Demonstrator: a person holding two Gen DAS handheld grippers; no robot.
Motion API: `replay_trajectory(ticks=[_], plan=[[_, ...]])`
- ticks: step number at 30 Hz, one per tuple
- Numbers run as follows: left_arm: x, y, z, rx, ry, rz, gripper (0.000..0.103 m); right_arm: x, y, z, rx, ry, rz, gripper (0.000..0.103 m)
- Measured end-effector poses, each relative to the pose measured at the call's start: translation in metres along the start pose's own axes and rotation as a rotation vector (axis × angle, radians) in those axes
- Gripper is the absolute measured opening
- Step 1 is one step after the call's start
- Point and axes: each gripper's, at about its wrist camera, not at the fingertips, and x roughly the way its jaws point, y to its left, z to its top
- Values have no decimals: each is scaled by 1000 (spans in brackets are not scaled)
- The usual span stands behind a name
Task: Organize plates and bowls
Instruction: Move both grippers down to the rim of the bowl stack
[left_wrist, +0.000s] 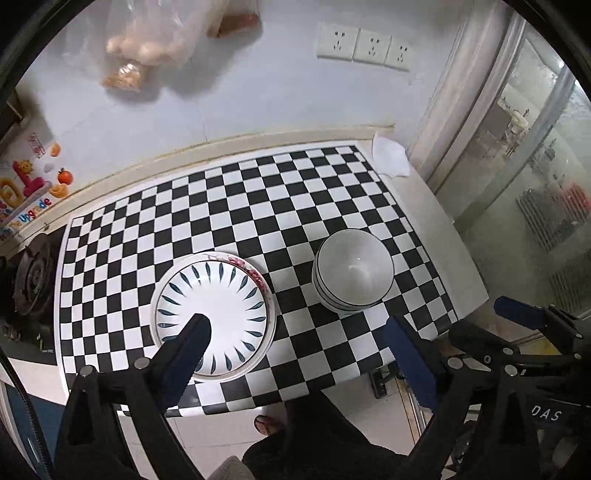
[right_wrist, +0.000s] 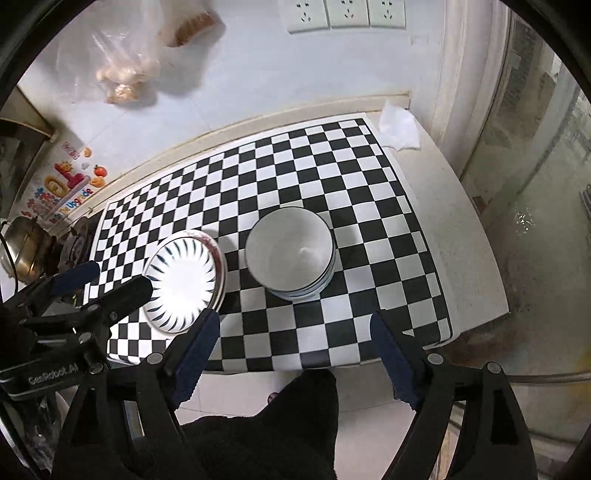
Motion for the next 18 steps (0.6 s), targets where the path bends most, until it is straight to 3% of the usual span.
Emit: replay_trajectory(ticks=[9, 18], plan=[[-38, 3, -24, -1, -50, 19, 97, -31, 11, -30, -15, -31, 16, 87], [-43, 5, -28, -4, -93, 31, 97, -49, 15, -35, -17, -64, 15, 87]])
